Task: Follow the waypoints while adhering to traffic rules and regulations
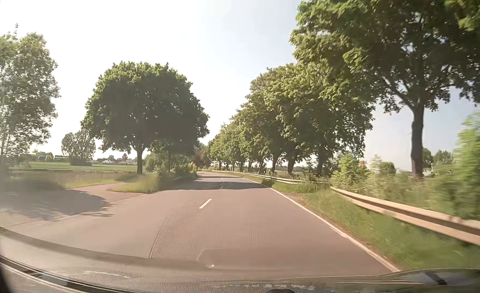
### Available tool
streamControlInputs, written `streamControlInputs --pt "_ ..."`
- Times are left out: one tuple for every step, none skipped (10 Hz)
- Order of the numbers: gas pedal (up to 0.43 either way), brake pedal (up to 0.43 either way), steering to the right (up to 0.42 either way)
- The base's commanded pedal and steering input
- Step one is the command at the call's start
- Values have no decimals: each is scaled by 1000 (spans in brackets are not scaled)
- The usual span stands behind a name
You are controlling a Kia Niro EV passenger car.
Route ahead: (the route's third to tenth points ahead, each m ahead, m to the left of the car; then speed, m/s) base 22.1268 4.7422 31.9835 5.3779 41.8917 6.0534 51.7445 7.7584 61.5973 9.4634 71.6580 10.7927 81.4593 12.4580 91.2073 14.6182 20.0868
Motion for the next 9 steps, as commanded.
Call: streamControlInputs --pt "197 0 -11" --pt "189 0 -11" --pt "189 0 -12" --pt "189 0 -12" --pt "189 0 -13" --pt "189 0 -13" --pt "189 0 -13" --pt "177 0 -13" --pt "157 0 -13"
